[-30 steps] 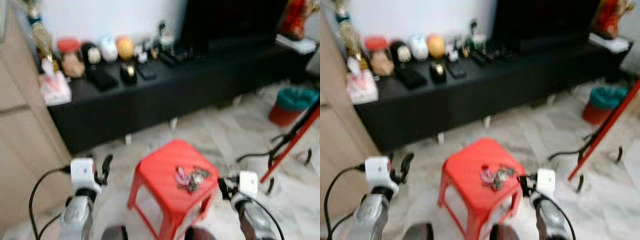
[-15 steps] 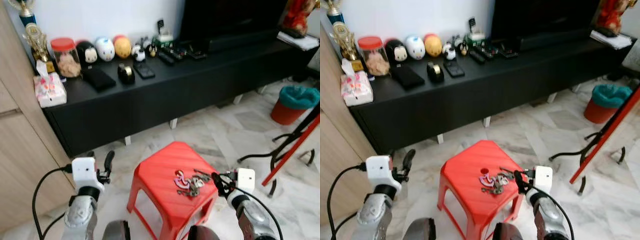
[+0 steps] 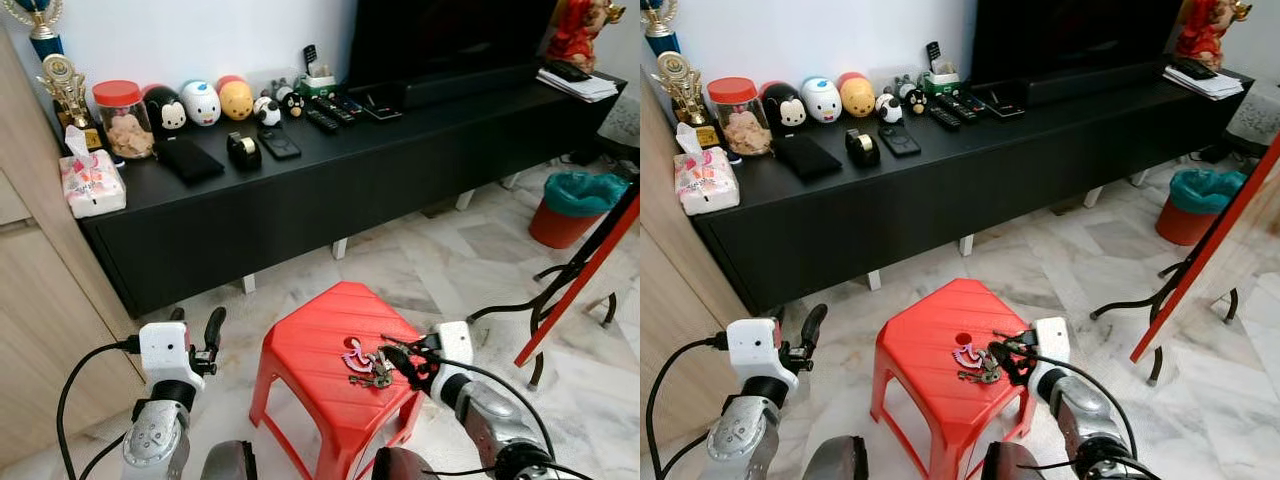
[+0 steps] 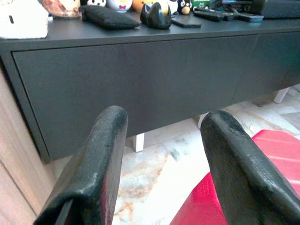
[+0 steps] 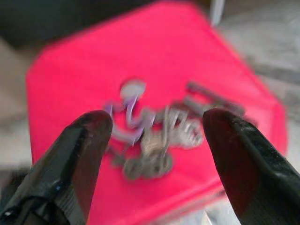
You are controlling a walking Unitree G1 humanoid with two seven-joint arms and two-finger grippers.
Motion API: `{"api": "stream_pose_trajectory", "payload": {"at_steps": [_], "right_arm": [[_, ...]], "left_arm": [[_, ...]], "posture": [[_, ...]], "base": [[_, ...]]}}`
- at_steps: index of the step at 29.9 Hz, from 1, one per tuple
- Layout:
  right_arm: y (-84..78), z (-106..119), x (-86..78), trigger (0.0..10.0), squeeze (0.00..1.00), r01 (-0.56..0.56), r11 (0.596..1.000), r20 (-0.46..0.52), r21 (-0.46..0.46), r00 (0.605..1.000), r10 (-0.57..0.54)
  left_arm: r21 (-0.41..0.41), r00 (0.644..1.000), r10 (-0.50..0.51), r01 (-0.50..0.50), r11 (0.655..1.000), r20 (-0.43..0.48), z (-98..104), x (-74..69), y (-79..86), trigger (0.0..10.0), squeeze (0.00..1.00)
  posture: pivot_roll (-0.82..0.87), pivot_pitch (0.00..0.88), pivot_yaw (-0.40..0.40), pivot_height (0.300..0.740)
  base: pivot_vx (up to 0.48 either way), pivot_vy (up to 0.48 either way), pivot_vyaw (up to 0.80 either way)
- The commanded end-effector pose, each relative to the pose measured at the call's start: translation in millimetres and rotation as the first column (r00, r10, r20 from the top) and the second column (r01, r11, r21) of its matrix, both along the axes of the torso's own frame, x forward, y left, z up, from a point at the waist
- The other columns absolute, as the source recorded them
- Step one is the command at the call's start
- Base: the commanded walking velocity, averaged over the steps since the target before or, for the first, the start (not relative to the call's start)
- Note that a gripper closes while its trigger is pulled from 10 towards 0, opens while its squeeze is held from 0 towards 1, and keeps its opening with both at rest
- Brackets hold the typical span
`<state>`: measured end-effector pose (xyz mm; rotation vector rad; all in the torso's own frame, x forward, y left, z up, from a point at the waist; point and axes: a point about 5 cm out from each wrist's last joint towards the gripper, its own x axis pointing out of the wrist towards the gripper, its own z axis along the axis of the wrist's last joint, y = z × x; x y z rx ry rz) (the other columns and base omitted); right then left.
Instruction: Hang keys on a hook
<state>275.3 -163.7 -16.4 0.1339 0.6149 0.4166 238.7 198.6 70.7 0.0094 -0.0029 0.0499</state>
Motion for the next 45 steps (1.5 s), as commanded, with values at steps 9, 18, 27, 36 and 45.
{"api": "stream_pose_trajectory", "payload": {"at_steps": [9,18,27,36,45], "right_arm": [[-0.7,-3,2.3,10.0,0.0,-0.076,0.987,-0.112,-0.139,0.992,0.06],[2.4,-4,3.2,10.0,0.0,0.021,0.997,-0.11,-0.08,0.993,-0.03],[8.2,-11,-4.4,10.0,0.0,0.164,0.985,-0.177,0.062,0.973,-0.151],[17.1,-19,-15.7,10.0,0.0,0.159,0.977,-0.236,0.144,0.964,-0.122],[16.3,-9,-3.4,10.0,0.0,0.201,0.965,-0.144,0.166,0.973,-0.178]], "left_arm": [[0.02,1.0,-0.007,0.007,1.0,-0.017,2,-6.4,-2.8,10.0,0.0],[0.016,1.0,-0.003,0.004,1.0,-0.031,0,-12.6,-6.0,10.0,0.0],[0.03,0.999,-0.009,0.011,0.999,-0.042,1,-20.7,-10.1,10.0,0.0],[0.04,0.999,-0.015,0.017,0.999,-0.047,3,-27.4,-13.3,10.0,0.0],[0.043,0.999,-0.013,0.015,0.999,-0.05,6,-31.3,-14.0,10.0,0.0]], "posture": [[0.08,0.046,-0.13,0.612],[0.07,0.065,-0.134,0.612],[0.07,0.099,-0.135,0.612],[0.08,0.123,-0.135,0.612],[0.08,0.134,-0.137,0.612]], "base": [[0.0,0.0,0.0],[0.0,0.0,0.0],[0.0,0.0,0.0],[0.0,0.0,0.0],[0.0,0.0,0.0]]}}
